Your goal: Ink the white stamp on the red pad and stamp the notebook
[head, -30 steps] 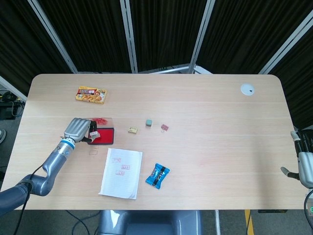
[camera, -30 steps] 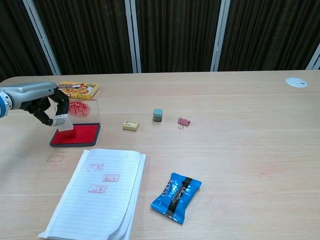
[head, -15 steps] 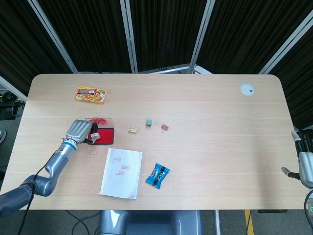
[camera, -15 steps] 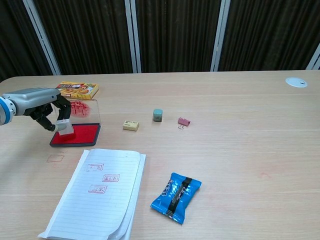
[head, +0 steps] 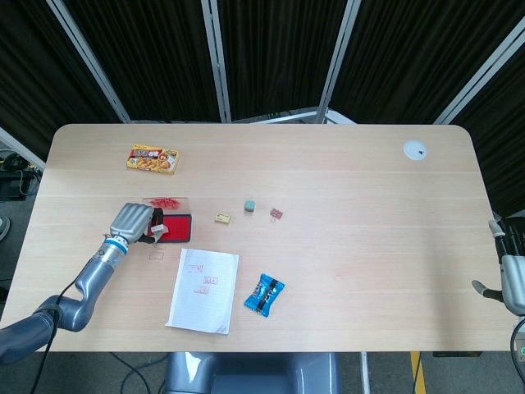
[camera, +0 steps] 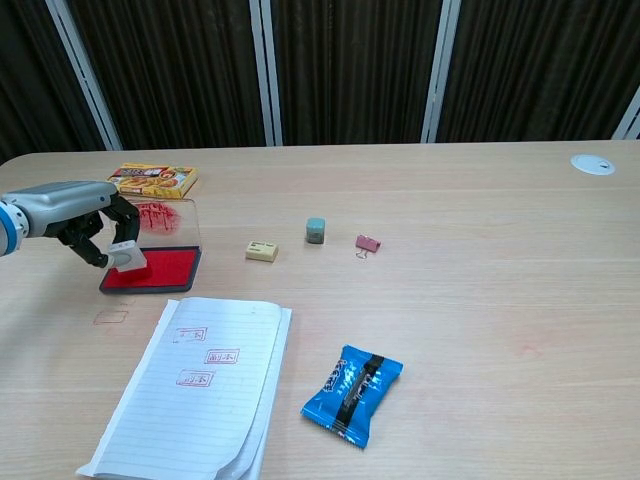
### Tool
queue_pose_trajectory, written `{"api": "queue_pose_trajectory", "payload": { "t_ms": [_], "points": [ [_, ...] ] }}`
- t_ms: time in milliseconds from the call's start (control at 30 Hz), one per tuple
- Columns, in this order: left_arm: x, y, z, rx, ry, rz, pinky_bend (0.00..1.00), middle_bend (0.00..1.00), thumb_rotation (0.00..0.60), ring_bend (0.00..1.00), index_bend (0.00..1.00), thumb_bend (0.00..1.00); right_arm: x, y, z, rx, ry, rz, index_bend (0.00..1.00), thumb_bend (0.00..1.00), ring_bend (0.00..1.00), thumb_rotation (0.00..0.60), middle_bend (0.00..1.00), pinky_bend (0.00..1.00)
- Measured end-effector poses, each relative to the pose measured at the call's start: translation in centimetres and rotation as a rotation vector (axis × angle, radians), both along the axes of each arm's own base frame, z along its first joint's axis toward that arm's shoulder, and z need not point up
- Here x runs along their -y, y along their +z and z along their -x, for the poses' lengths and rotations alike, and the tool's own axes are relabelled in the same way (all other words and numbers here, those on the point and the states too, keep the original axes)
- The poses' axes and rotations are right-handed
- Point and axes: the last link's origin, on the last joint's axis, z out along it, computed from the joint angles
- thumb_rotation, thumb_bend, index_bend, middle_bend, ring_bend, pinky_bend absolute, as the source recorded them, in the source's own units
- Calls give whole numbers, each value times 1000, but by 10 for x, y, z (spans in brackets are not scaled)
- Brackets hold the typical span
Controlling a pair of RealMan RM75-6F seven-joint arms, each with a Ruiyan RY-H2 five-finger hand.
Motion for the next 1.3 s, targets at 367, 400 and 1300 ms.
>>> {"api": "queue_pose_trajectory", "payload": {
  "t_ms": [367, 400, 1300],
  "points": [
    [6, 23, -19, 83, -49, -14, 877, 566, 600, 855, 590, 401, 0, 0, 0, 1, -2, -1, 0, 0, 0, 600, 0, 0],
    [7, 25, -22, 91, -57, -10, 877, 566, 600, 855, 591, 401, 0, 0, 0, 1, -2, -1, 0, 0, 0, 600, 0, 0],
    [131, 1, -77, 28, -342, 387, 877, 578, 600, 854, 606, 401, -1, 6, 5, 3, -24, 12, 0, 0, 0, 600, 0, 0]
  ]
}}
